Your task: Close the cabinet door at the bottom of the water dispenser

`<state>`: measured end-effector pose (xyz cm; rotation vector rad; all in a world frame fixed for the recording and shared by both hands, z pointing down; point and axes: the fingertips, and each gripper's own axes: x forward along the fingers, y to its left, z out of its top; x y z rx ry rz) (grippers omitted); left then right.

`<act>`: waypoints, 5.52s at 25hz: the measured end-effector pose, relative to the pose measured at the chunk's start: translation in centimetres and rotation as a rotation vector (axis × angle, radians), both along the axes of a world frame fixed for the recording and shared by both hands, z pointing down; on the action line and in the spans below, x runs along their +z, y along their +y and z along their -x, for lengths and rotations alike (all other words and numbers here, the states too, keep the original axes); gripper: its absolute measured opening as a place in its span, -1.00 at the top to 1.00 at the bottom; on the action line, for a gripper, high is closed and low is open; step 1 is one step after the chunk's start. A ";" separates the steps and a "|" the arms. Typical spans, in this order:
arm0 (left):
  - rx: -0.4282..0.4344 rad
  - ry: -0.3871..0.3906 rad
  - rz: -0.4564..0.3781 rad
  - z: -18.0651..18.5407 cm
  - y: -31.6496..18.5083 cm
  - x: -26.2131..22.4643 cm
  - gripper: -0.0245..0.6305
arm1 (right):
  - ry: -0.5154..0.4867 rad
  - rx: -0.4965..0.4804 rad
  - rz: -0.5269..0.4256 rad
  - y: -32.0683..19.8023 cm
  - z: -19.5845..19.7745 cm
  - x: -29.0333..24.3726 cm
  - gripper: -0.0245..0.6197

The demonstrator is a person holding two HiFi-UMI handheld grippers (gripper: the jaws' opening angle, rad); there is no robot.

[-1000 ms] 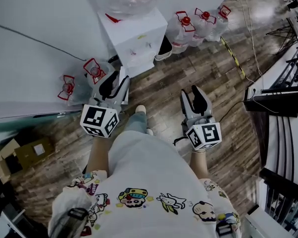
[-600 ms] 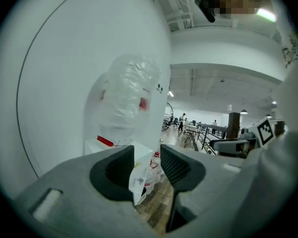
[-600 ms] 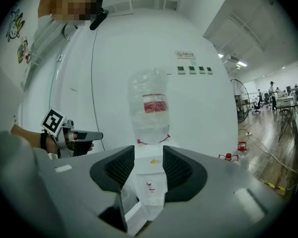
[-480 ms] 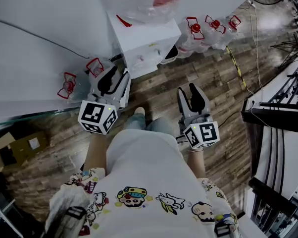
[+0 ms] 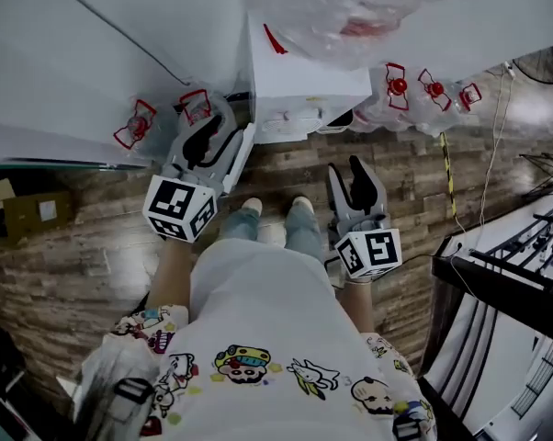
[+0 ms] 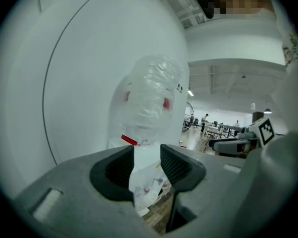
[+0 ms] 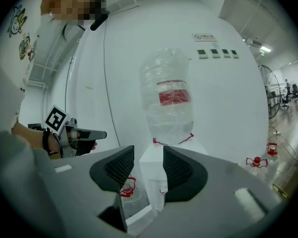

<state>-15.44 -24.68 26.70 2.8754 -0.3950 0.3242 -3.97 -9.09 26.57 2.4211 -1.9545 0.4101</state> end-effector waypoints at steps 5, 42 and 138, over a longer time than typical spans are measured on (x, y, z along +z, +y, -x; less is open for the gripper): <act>-0.157 0.004 -0.001 -0.5 -0.1 -0.5 0.44 | -0.017 -0.156 0.006 -1.4 -2.2 -0.1 0.38; -0.799 -0.119 0.155 11.6 9.6 15.3 0.44 | -0.087 -0.889 0.204 -5.4 6.8 13.6 0.39; -0.677 -0.637 0.507 -0.6 18.8 61.2 0.39 | -0.219 -0.553 0.504 7.7 -10.1 47.3 0.89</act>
